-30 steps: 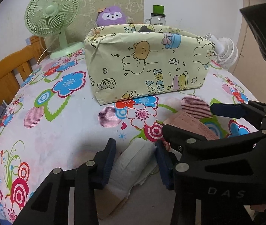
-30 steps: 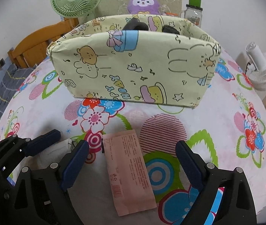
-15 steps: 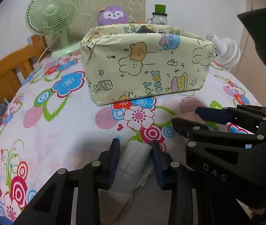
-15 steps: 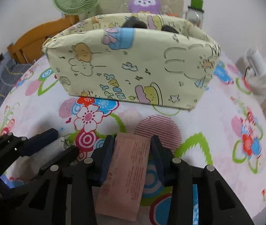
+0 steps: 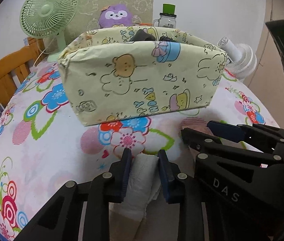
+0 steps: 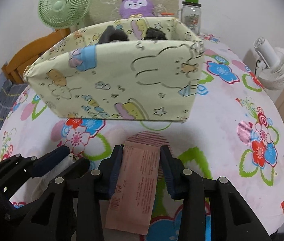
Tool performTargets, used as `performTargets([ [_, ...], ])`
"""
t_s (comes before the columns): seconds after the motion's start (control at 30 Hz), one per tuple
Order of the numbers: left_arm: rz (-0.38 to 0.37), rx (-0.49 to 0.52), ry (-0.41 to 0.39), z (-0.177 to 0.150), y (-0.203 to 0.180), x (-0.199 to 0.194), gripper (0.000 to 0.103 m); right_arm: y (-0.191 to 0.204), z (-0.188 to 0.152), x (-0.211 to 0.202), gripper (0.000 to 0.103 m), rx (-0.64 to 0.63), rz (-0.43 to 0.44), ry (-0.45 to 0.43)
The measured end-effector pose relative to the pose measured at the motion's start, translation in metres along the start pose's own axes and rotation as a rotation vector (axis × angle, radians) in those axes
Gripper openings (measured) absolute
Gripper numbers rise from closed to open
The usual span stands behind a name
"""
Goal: Organize soft objects
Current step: 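Grasp the white paper roll with the left gripper while the right gripper grasps the pink packet, then lift the paper roll and pink packet and carry both over the fabric box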
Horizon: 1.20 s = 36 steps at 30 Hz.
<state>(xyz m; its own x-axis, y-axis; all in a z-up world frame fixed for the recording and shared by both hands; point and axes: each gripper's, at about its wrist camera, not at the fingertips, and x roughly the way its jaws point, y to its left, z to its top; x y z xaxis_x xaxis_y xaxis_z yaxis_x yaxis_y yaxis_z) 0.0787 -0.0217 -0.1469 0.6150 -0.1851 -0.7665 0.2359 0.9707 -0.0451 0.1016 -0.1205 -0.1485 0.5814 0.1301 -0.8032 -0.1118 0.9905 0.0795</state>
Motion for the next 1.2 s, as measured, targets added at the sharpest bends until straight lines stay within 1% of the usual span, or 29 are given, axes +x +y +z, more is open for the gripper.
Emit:
performTargets([
  [0.23, -0.011, -0.008, -0.016, 0.009, -0.005, -0.003, 0.025, -0.007, 0.007, -0.008, 0.042, 0.019, -0.003, -0.033],
  [0.53, -0.026, -0.027, -0.041, 0.015, -0.005, -0.012, 0.025, -0.006, 0.013, -0.020, 0.042, 0.031, -0.020, -0.061],
  [1.2, -0.032, -0.035, -0.132, 0.026, -0.006, -0.047, 0.024, 0.002, 0.023, -0.060, 0.042, 0.020, -0.033, -0.157],
])
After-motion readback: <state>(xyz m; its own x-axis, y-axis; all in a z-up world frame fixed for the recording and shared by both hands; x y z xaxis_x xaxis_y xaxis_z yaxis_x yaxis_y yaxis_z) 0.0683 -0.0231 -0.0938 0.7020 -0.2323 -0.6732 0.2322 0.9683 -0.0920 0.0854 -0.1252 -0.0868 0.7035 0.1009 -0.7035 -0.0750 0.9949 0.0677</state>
